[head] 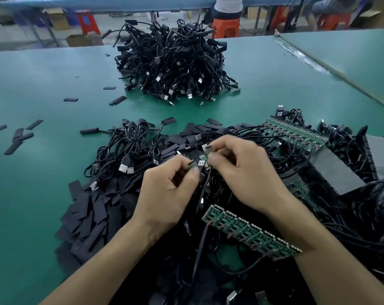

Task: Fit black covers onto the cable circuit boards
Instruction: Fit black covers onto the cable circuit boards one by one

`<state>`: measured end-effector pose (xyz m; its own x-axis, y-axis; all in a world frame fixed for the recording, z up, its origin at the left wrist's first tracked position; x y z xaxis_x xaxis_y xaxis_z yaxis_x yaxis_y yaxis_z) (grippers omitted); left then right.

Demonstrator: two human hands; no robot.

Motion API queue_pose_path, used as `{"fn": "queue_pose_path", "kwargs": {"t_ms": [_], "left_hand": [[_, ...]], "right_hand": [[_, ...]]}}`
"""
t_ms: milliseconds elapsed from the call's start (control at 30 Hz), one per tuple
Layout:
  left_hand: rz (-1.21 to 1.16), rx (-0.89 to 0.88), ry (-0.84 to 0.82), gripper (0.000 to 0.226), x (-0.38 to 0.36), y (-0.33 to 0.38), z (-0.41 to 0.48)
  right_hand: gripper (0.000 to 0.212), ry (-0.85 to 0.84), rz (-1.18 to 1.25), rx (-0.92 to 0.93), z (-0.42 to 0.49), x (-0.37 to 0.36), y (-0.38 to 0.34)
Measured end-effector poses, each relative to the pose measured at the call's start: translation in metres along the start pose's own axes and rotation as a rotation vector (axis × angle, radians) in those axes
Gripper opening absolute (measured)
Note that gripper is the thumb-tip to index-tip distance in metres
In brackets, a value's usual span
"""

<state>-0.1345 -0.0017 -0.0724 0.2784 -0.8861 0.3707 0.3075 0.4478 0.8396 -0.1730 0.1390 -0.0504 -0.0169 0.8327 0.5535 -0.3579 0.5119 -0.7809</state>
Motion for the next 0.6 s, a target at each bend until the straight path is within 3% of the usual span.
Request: {"fn": "queue_pose_path", "kwargs": {"t_ms": [133,200,267,400,500,600], "left_hand": [[-0.172,-0.096,0.254,0.017,0.037,0.026,0.008],[-0.349,-0.119,0.370,0.020,0.058,0.033,0.011],[-0.531,-0.145,0.421,0.018,0.071,0.037,0.015],[-0.514,-0.117,0.510,0.019,0.085,0.035,0.016],[-0.465,-0.044,0.518,0.023,0.083,0.029,0.017],[-0.400,-0.002,0.483,0.032,0.077,0.025,0.019]], "right_hand": [[0.023,0.249,0.112,-0.081,0.005,0.043,-0.001],[0.019,0.381,-0.025,-0.103,0.005,0.069,0.002],[0.008,0.399,-0.207,-0.153,0.005,0.083,0.009],[0.042,0.186,-0.437,-0.306,0.005,0.078,0.026],[0.036,0.086,-0.396,-0.220,0.003,0.077,0.005],[0.063,-0.298,-0.266,-0.185,-0.009,0.044,-0.019]]}}
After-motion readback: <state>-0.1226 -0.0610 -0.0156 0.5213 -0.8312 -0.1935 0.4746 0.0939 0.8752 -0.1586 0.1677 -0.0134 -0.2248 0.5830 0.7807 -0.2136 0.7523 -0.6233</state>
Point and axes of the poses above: each hand's wrist, its own z-axis towards the middle knuckle, its own x-axis out of the back of the hand, y = z × x, the point moved 10 cm from there along z, towards the middle knuckle, and after that the axes turned 3 degrees about y, right-handed, at the moved point
